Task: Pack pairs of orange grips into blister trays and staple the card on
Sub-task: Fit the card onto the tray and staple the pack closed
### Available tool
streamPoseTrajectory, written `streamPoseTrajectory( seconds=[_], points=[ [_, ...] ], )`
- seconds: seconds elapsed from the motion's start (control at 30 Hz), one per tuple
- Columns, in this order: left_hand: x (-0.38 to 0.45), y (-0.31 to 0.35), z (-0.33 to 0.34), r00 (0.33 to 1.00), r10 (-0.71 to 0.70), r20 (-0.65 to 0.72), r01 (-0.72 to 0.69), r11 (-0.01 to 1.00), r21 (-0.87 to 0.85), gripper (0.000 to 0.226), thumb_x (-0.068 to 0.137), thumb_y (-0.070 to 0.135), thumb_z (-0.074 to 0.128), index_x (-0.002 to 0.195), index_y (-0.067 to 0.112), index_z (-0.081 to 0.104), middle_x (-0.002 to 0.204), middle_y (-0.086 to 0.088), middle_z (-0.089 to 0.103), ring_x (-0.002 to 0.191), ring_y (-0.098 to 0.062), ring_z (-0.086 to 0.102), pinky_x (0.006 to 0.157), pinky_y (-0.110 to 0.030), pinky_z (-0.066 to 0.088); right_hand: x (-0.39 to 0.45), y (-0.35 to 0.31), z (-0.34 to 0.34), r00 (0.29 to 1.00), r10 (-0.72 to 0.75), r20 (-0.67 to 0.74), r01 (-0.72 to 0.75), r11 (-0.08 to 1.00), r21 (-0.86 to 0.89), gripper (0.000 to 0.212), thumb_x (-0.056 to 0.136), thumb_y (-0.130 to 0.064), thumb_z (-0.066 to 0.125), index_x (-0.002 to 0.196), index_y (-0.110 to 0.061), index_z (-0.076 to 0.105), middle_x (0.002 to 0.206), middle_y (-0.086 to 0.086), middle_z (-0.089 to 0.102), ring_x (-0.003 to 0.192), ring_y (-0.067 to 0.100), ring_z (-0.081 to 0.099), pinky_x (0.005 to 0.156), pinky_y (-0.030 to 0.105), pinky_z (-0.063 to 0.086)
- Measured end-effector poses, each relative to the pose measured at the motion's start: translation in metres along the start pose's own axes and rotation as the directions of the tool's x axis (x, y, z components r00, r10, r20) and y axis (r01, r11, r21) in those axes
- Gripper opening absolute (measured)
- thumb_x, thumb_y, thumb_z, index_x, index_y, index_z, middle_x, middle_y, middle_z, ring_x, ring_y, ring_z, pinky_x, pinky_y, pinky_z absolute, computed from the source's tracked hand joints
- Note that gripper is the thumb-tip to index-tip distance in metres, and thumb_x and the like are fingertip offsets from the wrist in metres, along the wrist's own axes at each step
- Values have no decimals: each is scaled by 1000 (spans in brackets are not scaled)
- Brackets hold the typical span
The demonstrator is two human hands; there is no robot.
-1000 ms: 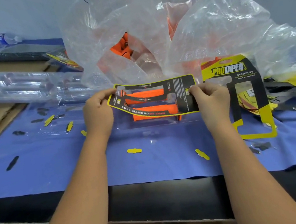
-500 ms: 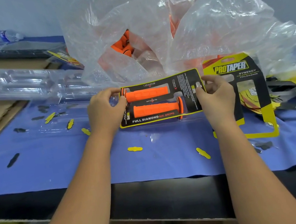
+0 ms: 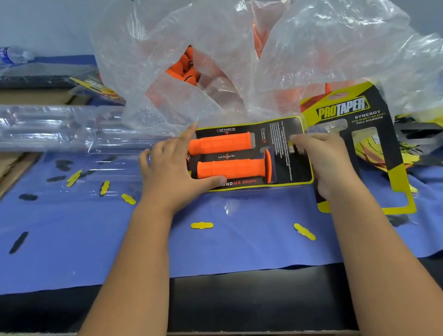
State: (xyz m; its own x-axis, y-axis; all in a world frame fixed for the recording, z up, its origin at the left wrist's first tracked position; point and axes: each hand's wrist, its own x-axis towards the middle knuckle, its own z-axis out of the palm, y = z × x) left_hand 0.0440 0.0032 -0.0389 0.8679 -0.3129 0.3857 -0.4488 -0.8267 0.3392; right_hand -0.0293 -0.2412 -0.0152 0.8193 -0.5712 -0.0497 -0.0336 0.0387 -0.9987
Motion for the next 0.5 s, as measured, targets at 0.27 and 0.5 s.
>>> streamPoseTrajectory(
  seconds=[0.27,0.5],
  points=[
    [1,-2,6,995,-99,-34,99,995,9,110,52,88,55,148,48,17,150,5,39,141,-19,21,111,-57,7,5,11,1,986,44,158,-41,999,-17,18,87,-9,71,103,-16,68,96,3,74,82,17,73,73,37,60],
    [3,-4,4,901,-403,-159,389,914,-113,78,78,78,47,146,46,25,158,6,23,146,-23,7,105,-67,10,10,17,2,999,20,-42,-16,996,84,15,86,-3,68,77,-15,67,71,-1,69,61,12,67,57,24,56]
  ],
)
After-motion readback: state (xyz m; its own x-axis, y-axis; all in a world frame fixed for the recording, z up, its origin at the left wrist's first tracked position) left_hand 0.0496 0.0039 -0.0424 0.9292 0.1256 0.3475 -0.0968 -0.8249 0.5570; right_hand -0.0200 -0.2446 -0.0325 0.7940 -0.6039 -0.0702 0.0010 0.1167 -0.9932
